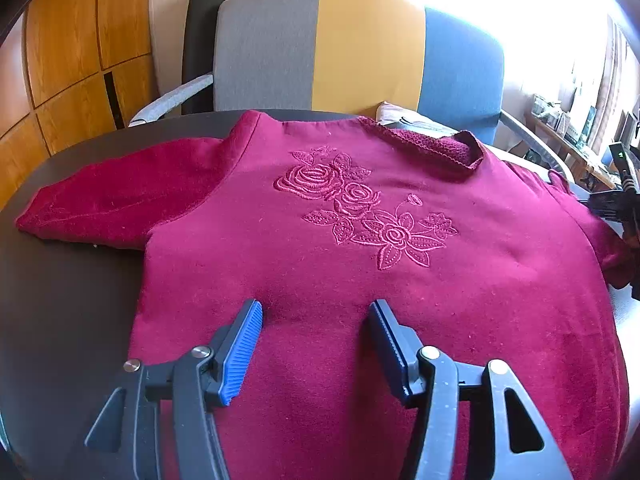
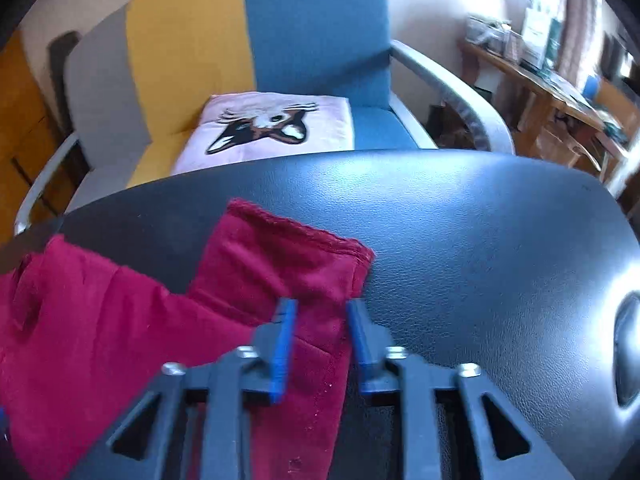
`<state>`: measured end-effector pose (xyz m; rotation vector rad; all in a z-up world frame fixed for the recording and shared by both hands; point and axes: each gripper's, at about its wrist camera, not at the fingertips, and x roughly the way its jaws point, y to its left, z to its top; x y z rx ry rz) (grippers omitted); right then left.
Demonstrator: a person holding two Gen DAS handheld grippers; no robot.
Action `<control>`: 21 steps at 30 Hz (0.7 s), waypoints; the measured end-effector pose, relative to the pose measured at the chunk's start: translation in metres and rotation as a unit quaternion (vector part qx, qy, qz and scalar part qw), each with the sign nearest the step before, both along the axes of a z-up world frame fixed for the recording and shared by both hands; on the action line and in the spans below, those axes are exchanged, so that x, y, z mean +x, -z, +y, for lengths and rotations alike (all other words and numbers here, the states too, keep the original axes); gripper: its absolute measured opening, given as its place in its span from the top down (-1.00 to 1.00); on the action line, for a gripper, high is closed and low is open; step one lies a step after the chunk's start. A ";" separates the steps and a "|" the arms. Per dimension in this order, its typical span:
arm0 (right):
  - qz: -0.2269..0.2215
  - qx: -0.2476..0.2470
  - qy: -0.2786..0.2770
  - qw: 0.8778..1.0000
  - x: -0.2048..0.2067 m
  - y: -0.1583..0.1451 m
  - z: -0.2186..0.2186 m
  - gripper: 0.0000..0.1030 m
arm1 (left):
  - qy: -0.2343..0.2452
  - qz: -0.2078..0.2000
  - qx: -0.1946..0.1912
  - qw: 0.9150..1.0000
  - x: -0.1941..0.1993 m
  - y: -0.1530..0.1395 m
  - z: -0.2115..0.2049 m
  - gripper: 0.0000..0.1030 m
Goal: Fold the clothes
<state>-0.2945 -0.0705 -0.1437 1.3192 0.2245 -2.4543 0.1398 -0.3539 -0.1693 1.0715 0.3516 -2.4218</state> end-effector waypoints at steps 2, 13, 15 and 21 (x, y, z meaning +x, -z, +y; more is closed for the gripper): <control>0.009 0.015 -0.004 1.000 0.005 -0.001 0.005 0.82 | 0.000 0.000 0.000 1.000 0.000 0.000 0.000 -0.11; 0.059 0.052 0.100 0.992 0.033 -0.038 0.131 0.83 | -0.002 -0.003 -0.003 1.000 -0.001 -0.001 0.001 -0.12; 0.068 0.059 0.130 0.987 0.044 -0.046 0.162 0.84 | -0.003 -0.004 -0.004 1.000 -0.001 -0.001 0.002 -0.12; 0.039 0.092 0.212 0.972 0.069 -0.034 0.236 0.82 | -0.016 -0.010 -0.002 1.000 0.003 -0.002 0.006 -0.13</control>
